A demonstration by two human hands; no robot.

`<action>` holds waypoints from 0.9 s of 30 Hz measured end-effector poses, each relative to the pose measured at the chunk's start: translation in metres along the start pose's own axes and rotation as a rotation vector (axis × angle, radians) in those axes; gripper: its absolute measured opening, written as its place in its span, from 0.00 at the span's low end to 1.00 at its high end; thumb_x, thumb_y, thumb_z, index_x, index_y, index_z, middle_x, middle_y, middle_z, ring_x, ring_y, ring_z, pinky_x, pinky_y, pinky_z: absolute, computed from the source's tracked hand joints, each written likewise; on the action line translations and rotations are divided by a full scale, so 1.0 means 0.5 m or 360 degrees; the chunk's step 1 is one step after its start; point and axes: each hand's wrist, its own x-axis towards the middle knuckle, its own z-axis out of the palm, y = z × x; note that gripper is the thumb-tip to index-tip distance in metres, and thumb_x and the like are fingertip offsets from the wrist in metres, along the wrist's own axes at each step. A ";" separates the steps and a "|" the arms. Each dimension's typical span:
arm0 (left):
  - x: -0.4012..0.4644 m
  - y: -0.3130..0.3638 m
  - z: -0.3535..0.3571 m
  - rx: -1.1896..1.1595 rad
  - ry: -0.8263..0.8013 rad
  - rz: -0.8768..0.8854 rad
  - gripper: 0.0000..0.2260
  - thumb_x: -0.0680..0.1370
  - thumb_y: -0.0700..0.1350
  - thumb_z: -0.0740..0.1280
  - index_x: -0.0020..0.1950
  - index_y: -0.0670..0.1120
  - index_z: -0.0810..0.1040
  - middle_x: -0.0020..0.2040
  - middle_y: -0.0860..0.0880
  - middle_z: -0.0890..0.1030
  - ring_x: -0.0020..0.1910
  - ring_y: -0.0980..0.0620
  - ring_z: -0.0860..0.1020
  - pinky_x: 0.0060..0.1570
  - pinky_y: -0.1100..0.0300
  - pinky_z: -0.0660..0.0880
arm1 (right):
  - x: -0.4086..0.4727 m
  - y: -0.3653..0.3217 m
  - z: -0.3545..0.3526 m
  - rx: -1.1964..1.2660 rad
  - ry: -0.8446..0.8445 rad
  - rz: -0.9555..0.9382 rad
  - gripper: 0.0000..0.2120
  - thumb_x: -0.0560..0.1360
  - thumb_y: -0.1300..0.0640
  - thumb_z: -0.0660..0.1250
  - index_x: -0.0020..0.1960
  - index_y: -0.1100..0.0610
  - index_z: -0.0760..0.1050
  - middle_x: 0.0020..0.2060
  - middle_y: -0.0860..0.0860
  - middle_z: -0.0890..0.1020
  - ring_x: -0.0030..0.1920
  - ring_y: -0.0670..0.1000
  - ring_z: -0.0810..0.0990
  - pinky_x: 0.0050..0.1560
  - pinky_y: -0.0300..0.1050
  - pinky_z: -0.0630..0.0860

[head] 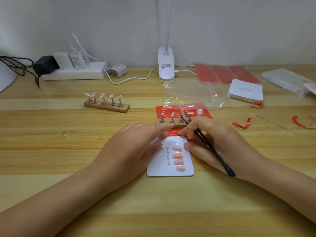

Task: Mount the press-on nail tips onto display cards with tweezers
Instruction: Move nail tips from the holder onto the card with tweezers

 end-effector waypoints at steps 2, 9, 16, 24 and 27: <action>0.000 0.001 0.001 0.0042 0.0012 0.0022 0.18 0.74 0.42 0.63 0.64 0.47 0.74 0.48 0.55 0.81 0.47 0.52 0.78 0.45 0.55 0.75 | -0.014 0.007 -0.001 0.0022 -0.0006 -0.0063 0.18 0.70 0.54 0.71 0.43 0.34 0.65 0.45 0.45 0.81 0.42 0.46 0.80 0.40 0.45 0.76; 0.002 0.001 0.003 -0.0433 0.0001 -0.0120 0.23 0.73 0.38 0.59 0.62 0.62 0.65 0.47 0.61 0.74 0.49 0.65 0.72 0.50 0.66 0.71 | -0.004 -0.008 -0.004 0.0145 -0.0014 -0.0046 0.16 0.70 0.57 0.72 0.42 0.40 0.67 0.40 0.45 0.80 0.41 0.47 0.78 0.42 0.44 0.76; 0.020 0.018 -0.017 -0.1011 0.0316 -0.0411 0.18 0.71 0.44 0.65 0.59 0.58 0.71 0.50 0.57 0.78 0.53 0.62 0.76 0.49 0.70 0.71 | 0.004 -0.023 -0.019 0.0849 0.0134 0.0077 0.15 0.70 0.69 0.70 0.42 0.52 0.69 0.39 0.51 0.81 0.38 0.47 0.80 0.42 0.41 0.77; 0.022 0.038 -0.018 -0.1586 0.0017 -0.0925 0.12 0.68 0.50 0.68 0.50 0.50 0.81 0.43 0.51 0.85 0.40 0.55 0.82 0.36 0.61 0.79 | 0.011 -0.028 -0.019 0.0935 0.0389 0.0097 0.13 0.70 0.67 0.71 0.42 0.53 0.69 0.38 0.48 0.81 0.40 0.47 0.80 0.46 0.46 0.77; 0.024 0.031 -0.014 -0.1580 0.0027 -0.0948 0.10 0.67 0.51 0.67 0.46 0.51 0.83 0.41 0.52 0.85 0.37 0.57 0.82 0.30 0.64 0.77 | 0.014 -0.029 -0.017 0.0828 0.0524 0.0076 0.07 0.71 0.61 0.68 0.43 0.54 0.70 0.39 0.52 0.81 0.40 0.45 0.80 0.43 0.36 0.77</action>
